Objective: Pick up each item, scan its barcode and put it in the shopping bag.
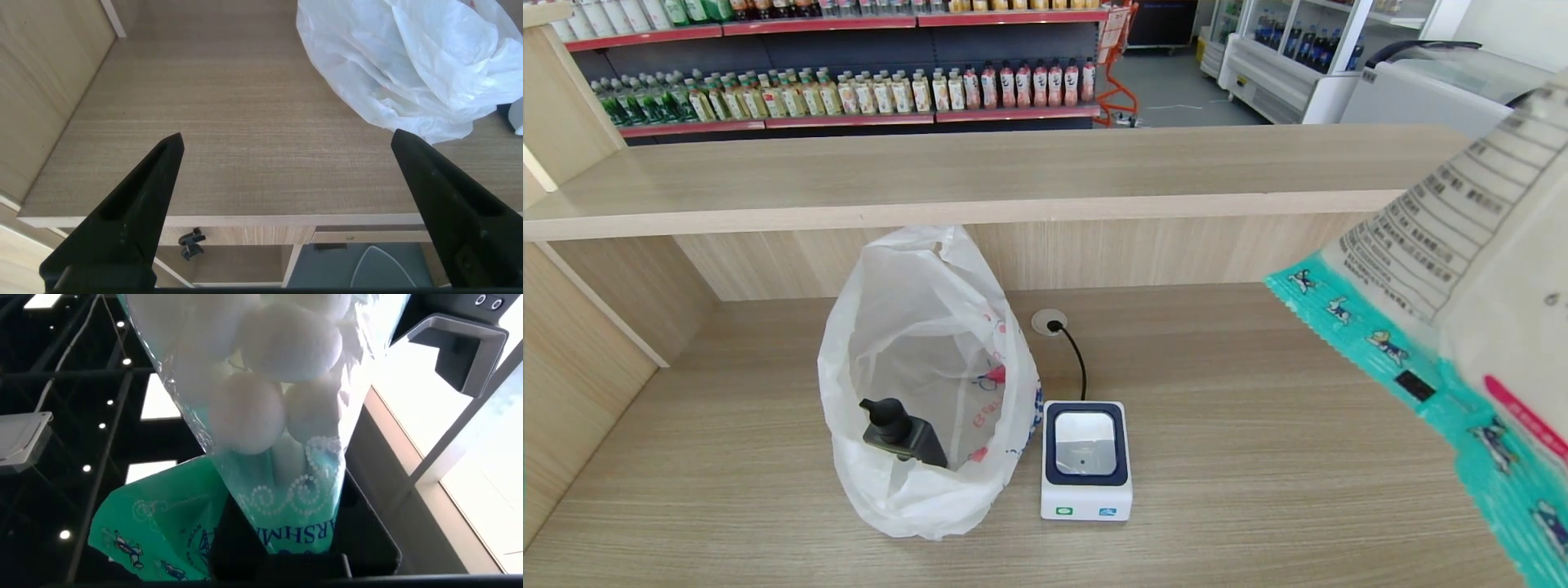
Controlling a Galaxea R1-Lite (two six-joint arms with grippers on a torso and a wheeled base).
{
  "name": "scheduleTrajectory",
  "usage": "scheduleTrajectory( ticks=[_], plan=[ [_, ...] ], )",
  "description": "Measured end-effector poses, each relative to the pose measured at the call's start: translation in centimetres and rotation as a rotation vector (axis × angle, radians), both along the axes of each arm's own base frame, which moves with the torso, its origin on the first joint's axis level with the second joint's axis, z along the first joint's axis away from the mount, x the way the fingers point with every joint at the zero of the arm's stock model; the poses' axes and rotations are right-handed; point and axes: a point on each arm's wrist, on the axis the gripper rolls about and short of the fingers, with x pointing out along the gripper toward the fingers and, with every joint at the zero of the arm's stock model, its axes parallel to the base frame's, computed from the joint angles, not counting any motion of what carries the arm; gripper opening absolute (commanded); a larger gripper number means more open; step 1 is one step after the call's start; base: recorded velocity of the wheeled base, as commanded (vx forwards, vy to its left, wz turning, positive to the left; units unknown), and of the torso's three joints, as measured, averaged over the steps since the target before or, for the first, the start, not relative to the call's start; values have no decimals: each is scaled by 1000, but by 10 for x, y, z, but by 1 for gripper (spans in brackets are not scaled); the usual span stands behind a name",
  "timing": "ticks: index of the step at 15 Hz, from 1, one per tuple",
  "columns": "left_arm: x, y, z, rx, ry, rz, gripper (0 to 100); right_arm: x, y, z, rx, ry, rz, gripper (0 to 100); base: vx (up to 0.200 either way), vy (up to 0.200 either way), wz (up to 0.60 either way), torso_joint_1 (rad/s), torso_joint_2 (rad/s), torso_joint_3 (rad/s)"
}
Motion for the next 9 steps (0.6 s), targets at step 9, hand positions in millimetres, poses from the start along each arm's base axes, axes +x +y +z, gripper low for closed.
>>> scheduleTrajectory(
  ticks=[9],
  plan=[
    [0,0,0,0,0,0,100,5,1,-3,202,77,-114,0,0,0,0,0,0,0]
  ],
)
